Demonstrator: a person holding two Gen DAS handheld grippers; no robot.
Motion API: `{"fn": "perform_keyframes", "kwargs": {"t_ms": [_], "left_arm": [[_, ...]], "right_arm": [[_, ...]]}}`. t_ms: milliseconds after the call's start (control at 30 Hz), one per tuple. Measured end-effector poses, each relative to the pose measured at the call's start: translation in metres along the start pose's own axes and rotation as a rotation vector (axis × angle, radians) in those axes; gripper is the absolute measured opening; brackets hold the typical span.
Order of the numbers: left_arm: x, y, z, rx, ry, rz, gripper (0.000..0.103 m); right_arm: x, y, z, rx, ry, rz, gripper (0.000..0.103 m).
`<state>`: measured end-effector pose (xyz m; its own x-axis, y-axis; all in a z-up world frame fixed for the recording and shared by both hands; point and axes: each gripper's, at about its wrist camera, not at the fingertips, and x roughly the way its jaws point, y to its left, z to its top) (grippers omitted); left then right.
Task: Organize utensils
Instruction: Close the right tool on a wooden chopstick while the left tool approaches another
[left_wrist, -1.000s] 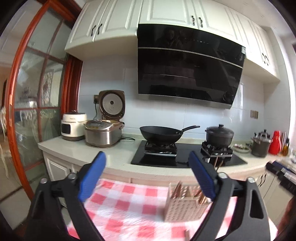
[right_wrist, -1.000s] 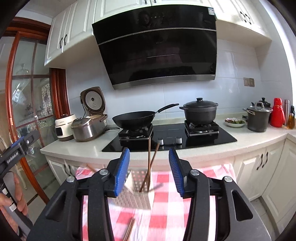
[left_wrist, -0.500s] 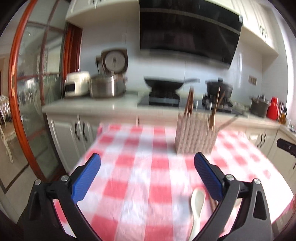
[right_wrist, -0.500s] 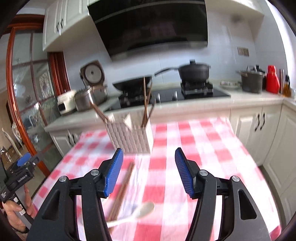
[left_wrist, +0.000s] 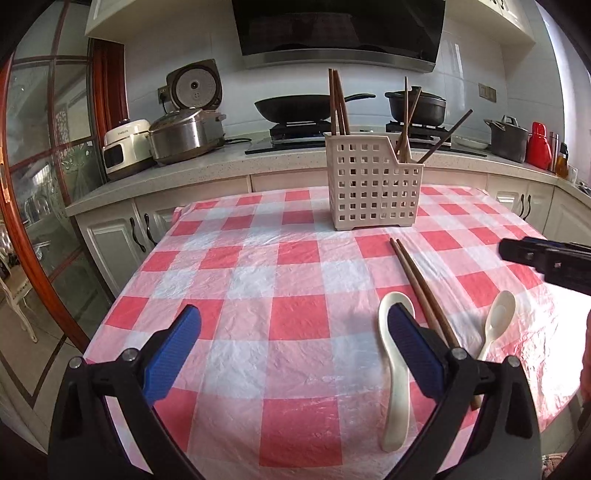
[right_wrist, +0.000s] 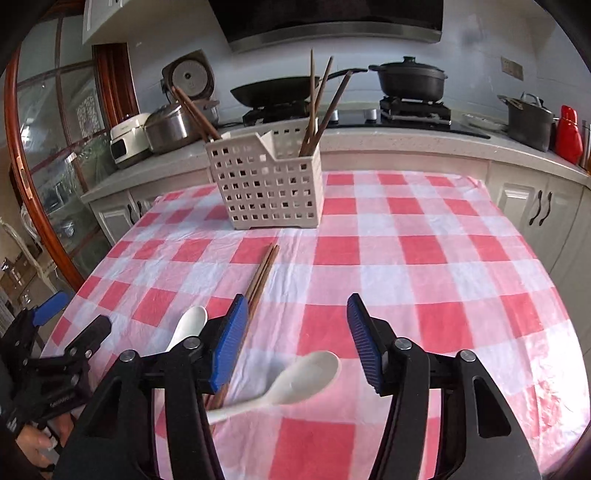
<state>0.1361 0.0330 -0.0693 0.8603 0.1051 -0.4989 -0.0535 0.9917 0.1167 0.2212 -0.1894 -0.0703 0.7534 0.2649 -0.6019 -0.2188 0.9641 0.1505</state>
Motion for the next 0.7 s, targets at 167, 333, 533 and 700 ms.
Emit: {"fn": "perform_keyframes", "kwargs": {"t_ms": [167, 333, 533, 700], "left_arm": [[-0.010, 0.005, 0.003, 0.012, -0.048, 0.041, 0.098], [-0.010, 0.018, 0.000, -0.018, -0.053, 0.052, 0.098], [-0.003, 0.033, -0.007, -0.055, -0.039, 0.051, 0.098], [-0.001, 0.044, -0.014, -0.076, -0.034, 0.058, 0.098]], "right_arm": [[0.045, 0.017, 0.008, 0.014, 0.097, 0.010, 0.033], [0.076, 0.031, 0.016, 0.010, 0.170, -0.018, 0.026], [0.097, 0.035, 0.024, 0.003, 0.238, -0.056, 0.020], [0.112, 0.038, 0.027, -0.005, 0.272, -0.073, 0.019]]}}
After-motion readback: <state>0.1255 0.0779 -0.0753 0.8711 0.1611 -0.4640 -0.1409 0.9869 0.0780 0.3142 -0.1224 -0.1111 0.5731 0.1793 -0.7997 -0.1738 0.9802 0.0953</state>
